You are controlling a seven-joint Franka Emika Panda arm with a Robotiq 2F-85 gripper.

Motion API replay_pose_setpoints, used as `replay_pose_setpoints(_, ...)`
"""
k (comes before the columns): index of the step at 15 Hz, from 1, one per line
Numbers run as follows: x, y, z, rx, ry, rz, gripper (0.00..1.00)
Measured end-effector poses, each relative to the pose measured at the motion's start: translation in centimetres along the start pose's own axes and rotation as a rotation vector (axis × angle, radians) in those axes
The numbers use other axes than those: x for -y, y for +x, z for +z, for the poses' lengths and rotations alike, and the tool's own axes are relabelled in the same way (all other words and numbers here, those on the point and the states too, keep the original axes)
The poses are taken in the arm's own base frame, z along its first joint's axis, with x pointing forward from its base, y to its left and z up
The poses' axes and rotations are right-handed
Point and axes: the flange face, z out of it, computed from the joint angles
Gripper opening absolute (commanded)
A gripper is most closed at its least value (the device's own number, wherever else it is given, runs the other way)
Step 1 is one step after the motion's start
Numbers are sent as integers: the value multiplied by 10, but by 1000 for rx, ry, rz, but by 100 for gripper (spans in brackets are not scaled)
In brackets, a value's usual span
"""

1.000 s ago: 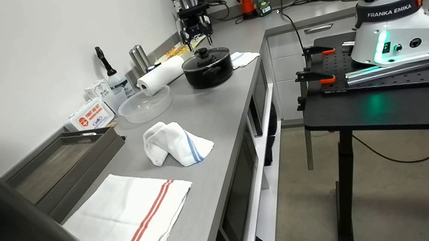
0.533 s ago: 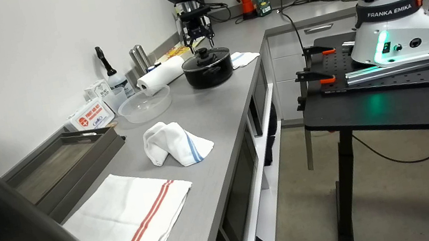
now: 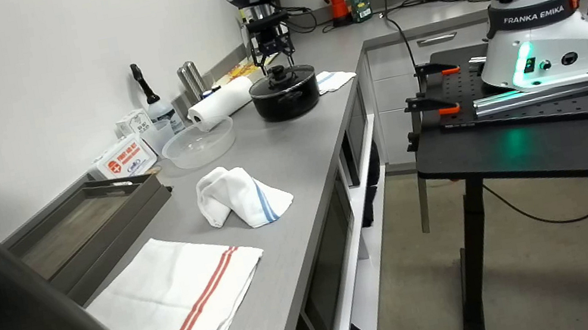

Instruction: Remove the glass lid from the black pot

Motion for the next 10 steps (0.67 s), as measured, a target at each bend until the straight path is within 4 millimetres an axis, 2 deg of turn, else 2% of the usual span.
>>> replay_pose_setpoints(1, 0, 1, -1, -2, 2, 2, 100)
replay_pose_setpoints(2, 0, 1, -2, -5, 3, 3, 82)
replay_pose_setpoints(8, 0, 6, -10, -18, 15, 9, 36)
replay_pose_setpoints(10, 1, 6, -12, -21, 20, 11, 25)
